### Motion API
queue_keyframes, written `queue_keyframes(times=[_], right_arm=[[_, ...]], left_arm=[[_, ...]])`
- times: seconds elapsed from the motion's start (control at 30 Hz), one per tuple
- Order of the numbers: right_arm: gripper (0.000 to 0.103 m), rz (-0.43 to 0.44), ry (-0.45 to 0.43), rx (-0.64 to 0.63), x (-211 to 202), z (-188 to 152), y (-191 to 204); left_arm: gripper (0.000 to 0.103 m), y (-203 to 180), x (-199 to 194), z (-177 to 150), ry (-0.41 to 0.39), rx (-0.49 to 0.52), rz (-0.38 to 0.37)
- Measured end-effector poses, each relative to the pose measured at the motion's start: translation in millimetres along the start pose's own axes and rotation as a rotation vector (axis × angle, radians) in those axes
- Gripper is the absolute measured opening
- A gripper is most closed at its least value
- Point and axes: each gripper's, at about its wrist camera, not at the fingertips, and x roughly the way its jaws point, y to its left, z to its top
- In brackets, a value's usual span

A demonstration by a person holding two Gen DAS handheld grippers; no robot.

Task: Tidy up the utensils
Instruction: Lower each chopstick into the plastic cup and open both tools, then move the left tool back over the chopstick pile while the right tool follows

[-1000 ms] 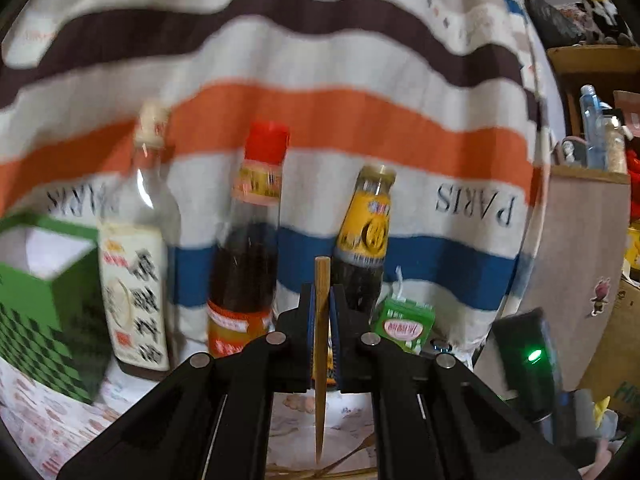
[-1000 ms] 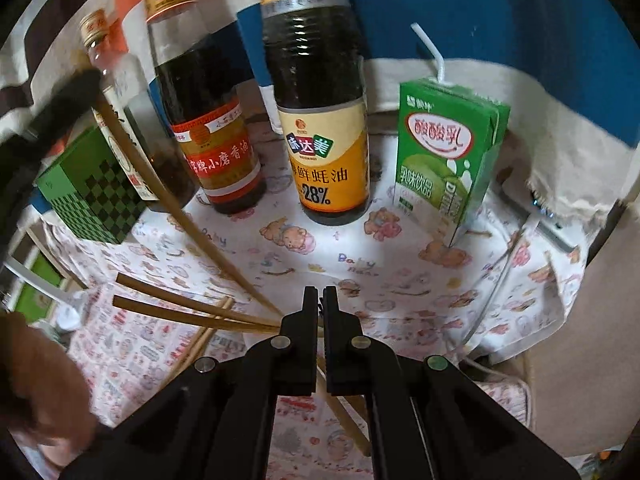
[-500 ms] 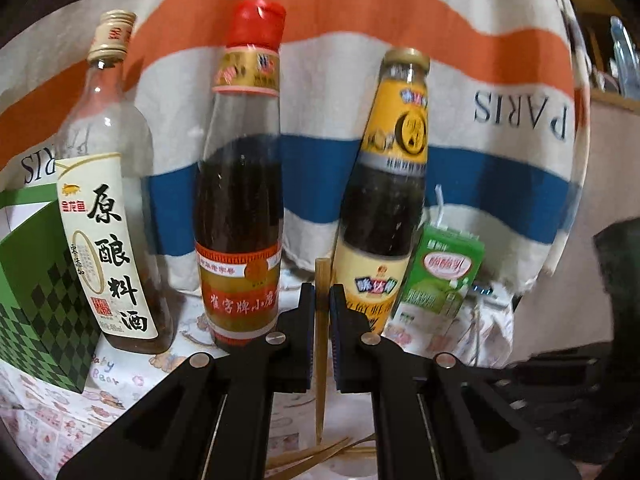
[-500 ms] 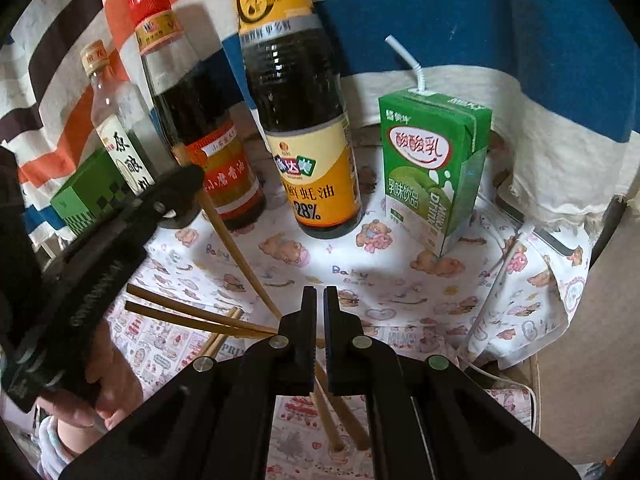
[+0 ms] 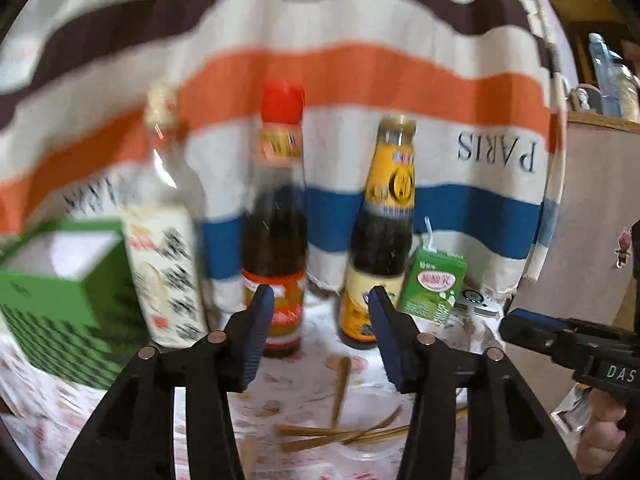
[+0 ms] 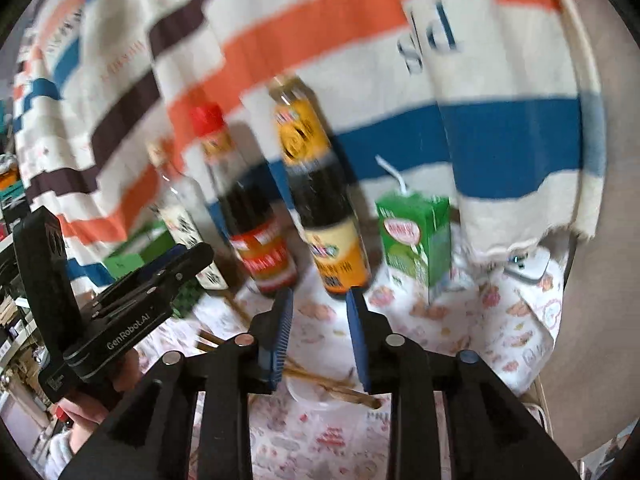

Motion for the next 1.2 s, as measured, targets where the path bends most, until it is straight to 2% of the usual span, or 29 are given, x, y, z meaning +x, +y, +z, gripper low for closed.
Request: queue_keyframes(times=[0.07, 0.13, 0.2, 0.23, 0.33, 0.5, 0.53, 0.6, 0.67, 0.8, 0.9, 1.0, 1.07, 1.13, 1.2], right_arm=[[0.032, 0.016, -0.013, -0.014, -6, -2, 10], [0.033, 0.041, 0.001, -0.017, -8, -6, 19], [0.033, 0.055, 0.007, -0.030, -9, -11, 30], [0.034, 0.054, 0.005, -0.044, -10, -14, 36], [0.037, 0.052, 0.002, -0.065, -8, -25, 54], [0.040, 0.049, 0.018, -0.078, 1, -44, 75], [0.041, 0.044, 0.019, -0.086, 3, -48, 79], [0.042, 0.042, 0.034, -0.092, 6, -56, 87], [0.042, 0.042, 0.090, -0.106, 14, -65, 98], [0.042, 0.052, 0.085, -0.120, 16, -84, 111], [0.043, 0.012, 0.060, -0.154, 19, -98, 119], [0.043, 0.015, 0.061, -0.162, 28, -111, 121], [0.044, 0.019, 0.070, -0.149, 36, -119, 120], [0.044, 0.003, 0.089, -0.150, 46, -127, 118], [0.044, -0.019, 0.105, -0.151, 53, -134, 115]], left_arm=[[0.052, 3, -18, 6, -0.028, 0.029, 0.036], [0.059, 15, -39, 10, -0.063, 0.029, 0.070], [0.071, 30, -59, 10, -0.090, 0.013, 0.120], [0.073, 38, -68, 9, -0.098, 0.006, 0.136], [0.078, 58, -87, 0, -0.094, 0.023, 0.164], [0.098, 85, -117, -24, -0.111, 0.057, 0.258], [0.099, 89, -122, -30, -0.118, 0.061, 0.275], [0.099, 97, -134, -41, -0.156, 0.043, 0.360], [0.099, 102, -147, -53, -0.207, 0.014, 0.456], [0.099, 109, -161, -73, -0.230, -0.011, 0.443], [0.100, 112, -158, -86, -0.206, -0.014, 0.418], [0.102, 116, -148, -101, -0.186, -0.032, 0.404], [0.102, 116, -136, -113, -0.181, -0.056, 0.452], [0.102, 119, -122, -122, -0.134, -0.069, 0.481], [0.102, 124, -113, -129, -0.087, -0.072, 0.453]])
